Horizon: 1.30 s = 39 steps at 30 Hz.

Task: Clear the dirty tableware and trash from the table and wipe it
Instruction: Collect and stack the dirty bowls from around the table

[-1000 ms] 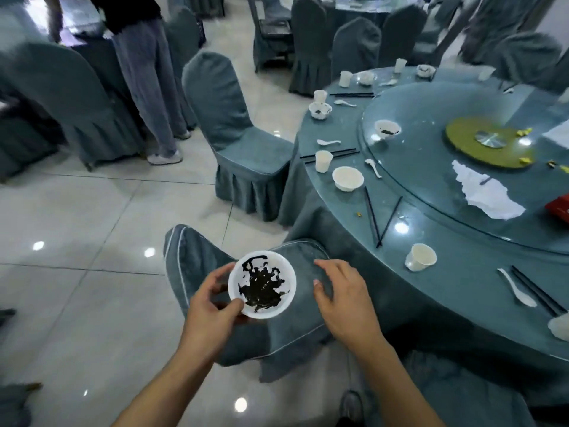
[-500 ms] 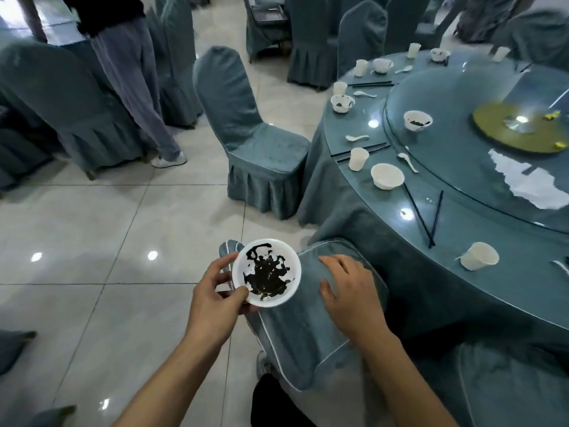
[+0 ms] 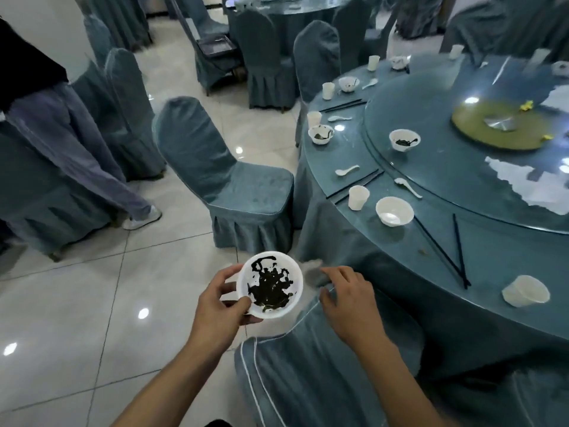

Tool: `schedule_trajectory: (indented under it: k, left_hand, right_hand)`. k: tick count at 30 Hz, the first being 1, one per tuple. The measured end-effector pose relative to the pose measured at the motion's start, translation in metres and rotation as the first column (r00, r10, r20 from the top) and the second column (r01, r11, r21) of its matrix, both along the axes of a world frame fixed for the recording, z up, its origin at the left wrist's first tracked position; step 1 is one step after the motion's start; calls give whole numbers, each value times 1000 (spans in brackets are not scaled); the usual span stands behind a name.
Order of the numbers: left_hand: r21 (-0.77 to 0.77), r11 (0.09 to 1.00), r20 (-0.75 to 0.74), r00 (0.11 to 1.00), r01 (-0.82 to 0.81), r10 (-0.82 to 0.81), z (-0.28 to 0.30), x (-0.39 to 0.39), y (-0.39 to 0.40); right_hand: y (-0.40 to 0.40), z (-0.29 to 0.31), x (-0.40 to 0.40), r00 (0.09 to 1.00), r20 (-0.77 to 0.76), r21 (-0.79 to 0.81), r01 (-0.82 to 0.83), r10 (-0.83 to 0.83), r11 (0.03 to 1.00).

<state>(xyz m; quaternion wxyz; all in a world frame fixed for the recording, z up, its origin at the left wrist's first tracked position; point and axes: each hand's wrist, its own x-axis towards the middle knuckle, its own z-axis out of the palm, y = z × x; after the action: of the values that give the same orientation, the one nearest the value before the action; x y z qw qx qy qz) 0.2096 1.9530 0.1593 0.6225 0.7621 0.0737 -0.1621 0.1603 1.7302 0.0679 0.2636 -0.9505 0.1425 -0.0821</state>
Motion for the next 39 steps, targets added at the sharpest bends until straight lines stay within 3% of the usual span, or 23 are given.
schedule_trajectory:
  k: [9, 16, 23, 30, 39]
  left_hand:
    - [-27, 969, -55, 968, 244, -245, -33, 136, -13]
    - [-52, 890, -57, 888, 453, -456, -44, 255, -4]
    - [-87, 833, -89, 828, 547, -553, -57, 334, -39]
    - [-26, 763, -41, 762, 646, -647, -77, 385, -117]
    - [-62, 790, -89, 785, 610, -614, -108, 465, -263]
  right_hand:
    - [-2, -14, 72, 954, 14, -31, 301, -300, 953]
    - [29, -23, 137, 836, -60, -17, 545, -545, 838]
    - [32, -24, 183, 749, -138, -45, 649, -648, 759]
    - [-35, -43, 215, 634, -180, 7, 766, -752, 643]
    - [-185, -87, 252, 367, -201, 142, 928, -908, 343]
